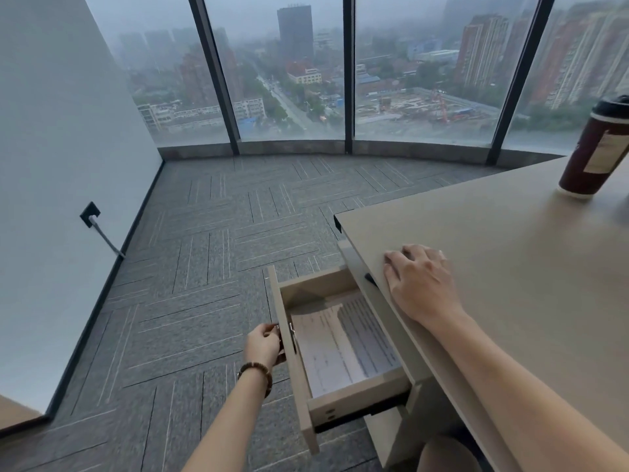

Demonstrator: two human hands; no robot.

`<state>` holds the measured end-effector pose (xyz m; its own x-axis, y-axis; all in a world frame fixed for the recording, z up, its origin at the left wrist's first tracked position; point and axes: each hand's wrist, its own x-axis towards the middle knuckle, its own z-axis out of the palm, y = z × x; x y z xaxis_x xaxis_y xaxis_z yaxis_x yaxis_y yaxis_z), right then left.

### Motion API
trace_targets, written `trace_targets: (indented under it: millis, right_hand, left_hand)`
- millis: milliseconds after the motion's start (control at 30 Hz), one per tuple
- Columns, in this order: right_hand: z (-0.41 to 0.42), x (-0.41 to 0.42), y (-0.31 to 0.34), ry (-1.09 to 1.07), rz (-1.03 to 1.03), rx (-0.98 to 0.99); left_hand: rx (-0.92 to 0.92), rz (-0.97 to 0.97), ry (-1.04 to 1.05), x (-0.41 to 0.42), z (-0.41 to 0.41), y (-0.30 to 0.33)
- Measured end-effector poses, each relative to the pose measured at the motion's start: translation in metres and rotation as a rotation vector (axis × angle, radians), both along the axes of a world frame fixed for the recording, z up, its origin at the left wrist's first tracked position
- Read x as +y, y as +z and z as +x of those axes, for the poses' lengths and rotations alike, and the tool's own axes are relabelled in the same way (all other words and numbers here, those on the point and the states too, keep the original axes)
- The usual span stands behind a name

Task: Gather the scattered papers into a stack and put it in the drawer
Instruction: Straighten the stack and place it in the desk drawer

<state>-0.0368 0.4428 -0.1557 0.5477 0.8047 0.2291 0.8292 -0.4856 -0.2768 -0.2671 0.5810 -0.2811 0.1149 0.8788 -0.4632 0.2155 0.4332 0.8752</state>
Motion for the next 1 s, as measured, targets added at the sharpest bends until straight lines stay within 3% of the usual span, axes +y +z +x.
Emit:
trace_targets:
  millis: [400, 733, 1000]
  right_hand:
    - [0.001, 0.001, 0.000, -0.002, 0.029, -0.007]
    - [0.013, 0.001, 0.000, -0.025, 0.070, 0.141]
    - [0.012, 0.001, 0.001, -0.034, 0.065, 0.145]
  left_hand:
    - [-0.104, -0.062, -0.054, -0.020, 0.083, -0.006]
    - [-0.167, -0.117, -0.087, -0.029, 0.129, -0.008]
    - [-0.201, -0.159, -0.098, -0.034, 0.152, -0.008]
